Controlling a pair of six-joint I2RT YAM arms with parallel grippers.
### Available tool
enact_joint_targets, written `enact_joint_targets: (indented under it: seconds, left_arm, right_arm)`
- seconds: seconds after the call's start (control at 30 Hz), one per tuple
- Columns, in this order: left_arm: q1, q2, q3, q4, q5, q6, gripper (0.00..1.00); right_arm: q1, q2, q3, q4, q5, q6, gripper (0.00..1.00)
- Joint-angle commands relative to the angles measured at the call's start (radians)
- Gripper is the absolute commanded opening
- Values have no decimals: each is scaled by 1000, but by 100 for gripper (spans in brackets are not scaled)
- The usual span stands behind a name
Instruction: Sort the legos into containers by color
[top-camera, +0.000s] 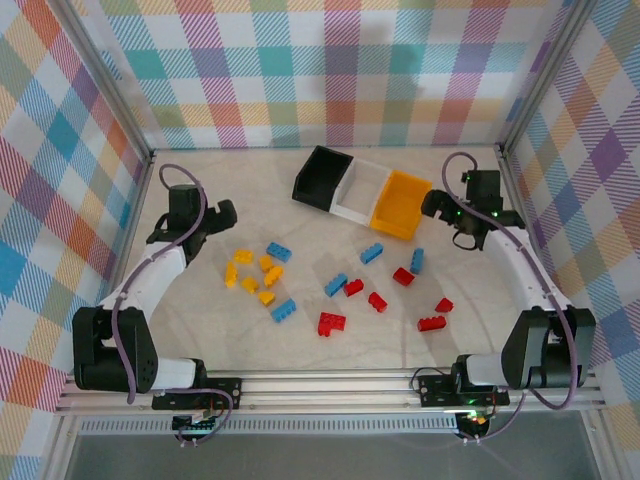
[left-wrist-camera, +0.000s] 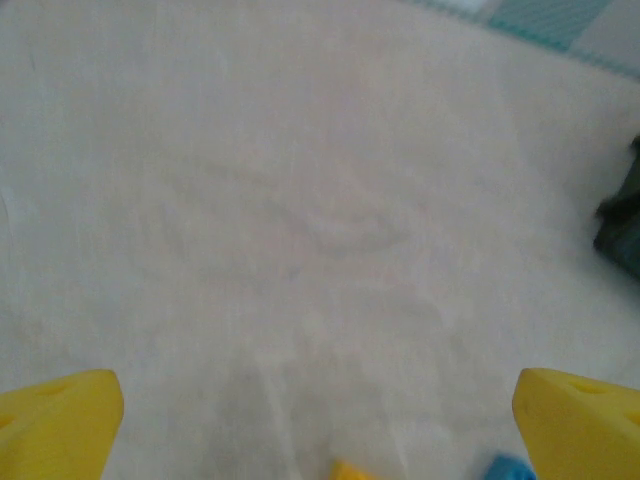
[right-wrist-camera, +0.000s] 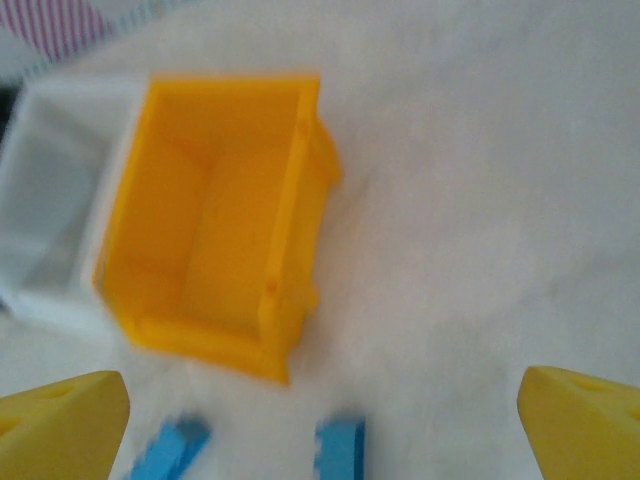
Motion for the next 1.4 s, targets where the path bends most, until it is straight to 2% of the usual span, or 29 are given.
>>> enact_joint_targets:
  seconds: [0.0,0.13,0.23,0.3,0.53,0.83,1.2,1.37]
  left_arm:
    - [-20,11,66,-199,82,-87,100]
    - [-60,44,83,-247,209,-45,100]
    - [-102,21,61,-252,247,-32,100]
    - [-121,8,51,-259,263,-32,100]
    - [-139,-10,47,-302,262,-27,100]
    - [-139,-6,38,-308,277,-42,100]
    - [-139,-2,28,-309,267,-59,100]
    - [-139,6,24,-300,267,-82,100]
  right_arm:
    - [31,34,65,-372,-75,93,97]
    - [83,59,74,-497,-66,132,89]
    - [120,83,45,-492,-69,151,81]
    - [147,109,34,-476,-62,162,78]
    - [182,227,20,-381,-37,175,64]
    - [182,372,72,-342,37,115,58]
    - [168,475,137,-312,57,90,51]
    - [151,501,145,-295,53,78,42]
